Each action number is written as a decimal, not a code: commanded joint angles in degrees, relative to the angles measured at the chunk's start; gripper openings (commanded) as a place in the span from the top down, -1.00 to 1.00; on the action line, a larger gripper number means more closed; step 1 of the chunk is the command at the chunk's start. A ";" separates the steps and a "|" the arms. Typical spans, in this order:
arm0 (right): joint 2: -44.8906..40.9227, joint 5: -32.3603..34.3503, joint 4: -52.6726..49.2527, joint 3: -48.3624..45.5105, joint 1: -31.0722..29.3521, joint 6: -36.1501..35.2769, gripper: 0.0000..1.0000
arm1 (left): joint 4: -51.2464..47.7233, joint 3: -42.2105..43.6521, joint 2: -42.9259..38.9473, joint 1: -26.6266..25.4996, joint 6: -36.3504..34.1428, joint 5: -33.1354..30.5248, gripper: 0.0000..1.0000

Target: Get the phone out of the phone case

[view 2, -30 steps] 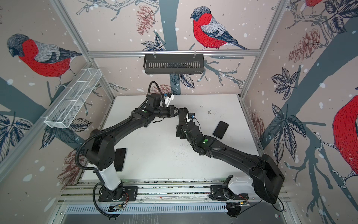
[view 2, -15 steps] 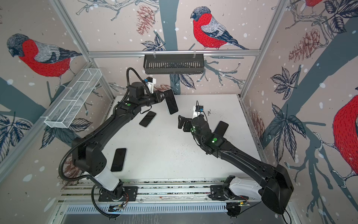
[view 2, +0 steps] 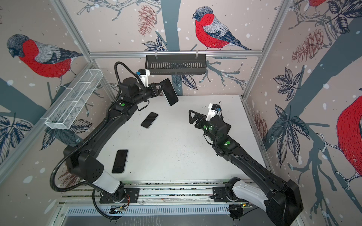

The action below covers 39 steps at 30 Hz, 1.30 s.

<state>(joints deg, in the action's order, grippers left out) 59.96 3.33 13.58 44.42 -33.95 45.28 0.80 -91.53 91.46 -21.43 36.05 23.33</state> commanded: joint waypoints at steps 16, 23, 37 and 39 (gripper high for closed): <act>4.74 -8.30 39.18 -10.52 -6.10 -4.22 -0.88 | 19.04 3.10 -3.81 0.47 12.81 -0.71 1.00; 13.94 -11.51 48.52 -5.44 -5.61 -1.63 -0.62 | 28.23 7.16 -4.14 0.51 19.76 3.20 1.00; 27.73 -20.34 66.02 3.24 -3.39 9.26 -0.09 | 35.23 12.37 -6.21 0.51 22.33 5.32 1.00; 28.89 -20.94 67.14 3.81 -3.40 10.43 -0.02 | 35.17 12.60 -6.33 0.51 22.22 5.23 1.00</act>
<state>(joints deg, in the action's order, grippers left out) 87.90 -15.16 74.30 47.35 -37.34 52.69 29.52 -79.05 85.78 -21.10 57.28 28.34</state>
